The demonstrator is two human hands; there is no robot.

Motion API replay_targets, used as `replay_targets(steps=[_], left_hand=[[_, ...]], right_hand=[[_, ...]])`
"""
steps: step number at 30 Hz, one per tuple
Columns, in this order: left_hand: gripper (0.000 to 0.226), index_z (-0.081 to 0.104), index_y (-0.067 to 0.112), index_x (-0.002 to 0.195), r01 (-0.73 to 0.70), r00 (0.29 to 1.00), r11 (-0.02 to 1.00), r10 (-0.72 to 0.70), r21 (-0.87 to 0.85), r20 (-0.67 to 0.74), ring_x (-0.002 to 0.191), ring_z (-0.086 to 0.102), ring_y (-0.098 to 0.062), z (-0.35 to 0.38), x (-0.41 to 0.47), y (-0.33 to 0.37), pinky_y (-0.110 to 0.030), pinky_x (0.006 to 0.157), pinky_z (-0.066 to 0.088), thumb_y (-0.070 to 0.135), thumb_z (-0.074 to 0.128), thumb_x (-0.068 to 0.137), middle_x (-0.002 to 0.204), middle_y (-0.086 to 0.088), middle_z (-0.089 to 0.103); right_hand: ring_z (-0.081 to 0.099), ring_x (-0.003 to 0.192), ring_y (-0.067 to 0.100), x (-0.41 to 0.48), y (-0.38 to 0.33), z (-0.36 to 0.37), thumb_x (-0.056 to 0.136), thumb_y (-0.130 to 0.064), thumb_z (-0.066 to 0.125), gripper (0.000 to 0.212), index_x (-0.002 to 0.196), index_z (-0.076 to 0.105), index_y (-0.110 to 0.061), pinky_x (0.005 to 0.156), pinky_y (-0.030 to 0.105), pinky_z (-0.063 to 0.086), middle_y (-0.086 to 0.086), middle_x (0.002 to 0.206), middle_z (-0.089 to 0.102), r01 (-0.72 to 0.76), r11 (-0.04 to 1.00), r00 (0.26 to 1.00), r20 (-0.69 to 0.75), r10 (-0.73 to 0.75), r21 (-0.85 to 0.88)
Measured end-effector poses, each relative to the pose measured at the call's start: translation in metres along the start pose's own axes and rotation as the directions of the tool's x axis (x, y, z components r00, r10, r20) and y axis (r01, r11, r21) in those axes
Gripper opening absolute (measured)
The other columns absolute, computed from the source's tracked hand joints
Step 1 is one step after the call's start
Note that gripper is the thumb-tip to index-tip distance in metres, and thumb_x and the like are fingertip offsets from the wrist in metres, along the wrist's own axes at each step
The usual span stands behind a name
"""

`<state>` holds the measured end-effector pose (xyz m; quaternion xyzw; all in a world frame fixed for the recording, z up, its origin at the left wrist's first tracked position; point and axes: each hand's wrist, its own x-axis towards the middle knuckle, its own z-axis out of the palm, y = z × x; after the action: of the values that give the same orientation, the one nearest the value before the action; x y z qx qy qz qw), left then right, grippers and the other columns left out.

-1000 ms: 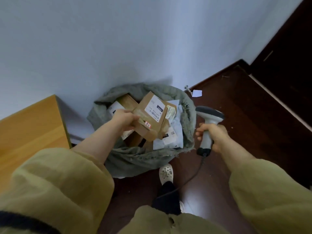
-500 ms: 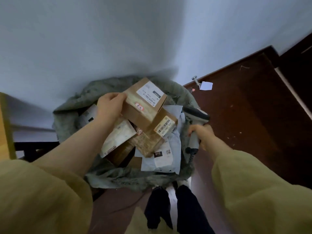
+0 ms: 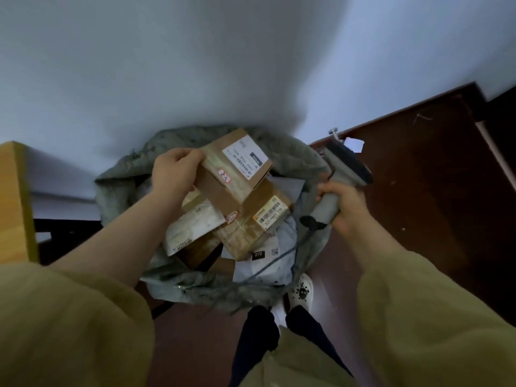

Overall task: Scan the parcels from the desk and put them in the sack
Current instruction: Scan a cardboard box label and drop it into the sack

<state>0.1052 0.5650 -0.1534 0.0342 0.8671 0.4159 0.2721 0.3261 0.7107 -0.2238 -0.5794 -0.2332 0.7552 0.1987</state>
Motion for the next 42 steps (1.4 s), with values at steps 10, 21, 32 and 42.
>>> replay_targets(steps=[10,21,32,42], left_hand=[[0.027,0.053,0.012,0.067,0.076,0.988,0.994,-0.086,0.079,0.127,0.053,0.039,-0.021,0.003,-0.016,0.037,-0.027,0.049,0.034,0.031,0.063,0.084,0.066,-0.006,0.044],[0.027,0.058,0.006,0.114,-0.012,0.982,0.96,-0.041,0.279,0.184,0.118,0.05,-0.035,0.023,-0.012,-0.004,-0.039,0.098,0.044,0.019,0.058,0.09,0.12,-0.017,0.055],[0.095,-0.001,0.013,0.151,0.305,0.933,0.828,-0.159,0.471,-0.324,0.142,0.016,-0.04,-0.087,0.077,-0.084,-0.053,0.116,0.014,0.04,0.063,0.087,0.154,-0.022,0.017],[0.024,0.058,0.015,0.069,-0.027,0.969,0.895,-0.087,-0.446,-0.232,0.086,0.061,-0.022,-0.137,0.087,0.058,-0.033,0.077,0.054,0.008,0.052,0.092,0.082,-0.005,0.062]], right_hand=[[0.051,0.05,0.013,-0.086,-0.068,0.041,0.069,0.007,0.06,0.032,0.1,0.062,0.0,0.049,0.023,0.048,0.004,0.059,0.054,0.166,0.959,0.898,0.367,-0.242,0.228],[0.062,0.066,0.011,-0.111,-0.052,0.044,0.064,0.009,0.065,0.055,0.118,0.057,0.008,0.052,0.024,0.051,0.005,0.085,0.07,0.184,0.976,0.867,0.449,-0.216,0.116],[0.07,0.076,0.006,-0.098,-0.011,0.079,0.073,0.022,0.058,0.037,0.082,0.067,-0.013,0.062,0.02,0.056,0.001,0.085,0.073,0.35,0.89,0.896,0.382,-0.227,-0.292],[0.061,0.116,0.03,-0.098,-0.054,0.119,0.067,-0.002,0.07,0.063,0.127,0.053,0.005,0.089,0.044,0.055,0.01,0.106,0.068,0.237,0.967,0.92,0.298,-0.256,0.098]])
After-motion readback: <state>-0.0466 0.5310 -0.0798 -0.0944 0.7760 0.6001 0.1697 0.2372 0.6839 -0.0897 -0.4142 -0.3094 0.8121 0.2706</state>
